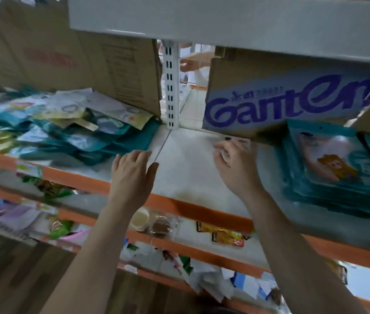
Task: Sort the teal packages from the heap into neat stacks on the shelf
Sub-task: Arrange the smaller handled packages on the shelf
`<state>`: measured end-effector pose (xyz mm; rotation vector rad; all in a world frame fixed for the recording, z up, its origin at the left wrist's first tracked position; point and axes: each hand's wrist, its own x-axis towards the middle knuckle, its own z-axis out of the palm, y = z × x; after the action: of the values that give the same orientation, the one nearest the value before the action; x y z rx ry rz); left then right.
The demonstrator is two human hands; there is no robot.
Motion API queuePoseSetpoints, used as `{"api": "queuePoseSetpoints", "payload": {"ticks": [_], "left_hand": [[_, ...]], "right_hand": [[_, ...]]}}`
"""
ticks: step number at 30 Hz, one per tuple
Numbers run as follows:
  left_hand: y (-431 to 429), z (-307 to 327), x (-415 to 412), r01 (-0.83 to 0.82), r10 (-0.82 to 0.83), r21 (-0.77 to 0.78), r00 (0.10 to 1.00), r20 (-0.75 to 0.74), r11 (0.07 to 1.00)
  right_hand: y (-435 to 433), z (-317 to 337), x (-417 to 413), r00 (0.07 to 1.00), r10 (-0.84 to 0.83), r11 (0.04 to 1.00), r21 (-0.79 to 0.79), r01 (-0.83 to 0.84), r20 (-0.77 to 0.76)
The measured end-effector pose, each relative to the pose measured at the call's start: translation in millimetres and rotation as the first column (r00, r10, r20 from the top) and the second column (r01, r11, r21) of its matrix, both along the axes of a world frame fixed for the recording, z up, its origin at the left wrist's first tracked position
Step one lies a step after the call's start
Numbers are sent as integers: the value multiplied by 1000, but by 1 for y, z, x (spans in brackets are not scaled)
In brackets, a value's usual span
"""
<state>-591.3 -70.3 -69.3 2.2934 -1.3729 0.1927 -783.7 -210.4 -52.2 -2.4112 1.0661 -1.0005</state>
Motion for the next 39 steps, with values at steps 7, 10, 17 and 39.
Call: {"api": "queuePoseSetpoints", "payload": {"ticks": [7, 10, 17, 39], "left_hand": [[29, -7, 58, -38, 37, -8, 999, -31, 999], [34, -6, 84, -69, 68, -34, 997, -30, 997], [28, 10, 162, -140, 144, -110, 989, 27, 984], [24, 23, 318, -85, 81, -201, 996, -27, 976]], "right_hand": [[7, -9, 79, 988, 140, 988, 66, -136, -63], [1, -8, 115, 983, 179, 982, 72, -175, -49], [-22, -4, 200, 968, 249, 964, 99, -246, -20], [-78, 1, 375, 871, 249, 916, 396, -69, -424]]}}
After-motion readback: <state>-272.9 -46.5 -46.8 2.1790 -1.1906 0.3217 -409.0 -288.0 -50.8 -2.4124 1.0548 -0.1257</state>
